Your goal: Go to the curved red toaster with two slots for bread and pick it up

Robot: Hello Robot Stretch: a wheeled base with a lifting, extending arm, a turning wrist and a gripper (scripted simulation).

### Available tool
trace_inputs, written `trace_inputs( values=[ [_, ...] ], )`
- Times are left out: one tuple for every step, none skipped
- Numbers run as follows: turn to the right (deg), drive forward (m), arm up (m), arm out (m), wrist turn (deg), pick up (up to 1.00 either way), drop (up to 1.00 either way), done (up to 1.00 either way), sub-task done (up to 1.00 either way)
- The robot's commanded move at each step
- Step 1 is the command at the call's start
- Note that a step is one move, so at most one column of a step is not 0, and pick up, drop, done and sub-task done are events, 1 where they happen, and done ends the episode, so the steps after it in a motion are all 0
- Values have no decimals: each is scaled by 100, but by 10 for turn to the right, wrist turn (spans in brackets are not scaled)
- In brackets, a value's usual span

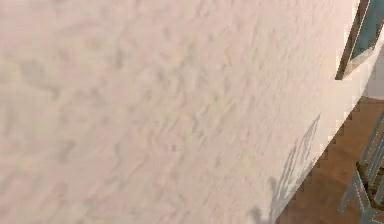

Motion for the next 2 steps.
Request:
trace_inputs(
  values=[
    [0,10,0,0,0,0,0,0,0],
    [450,0,0,0,0,0,0,0,0]
  ],
)
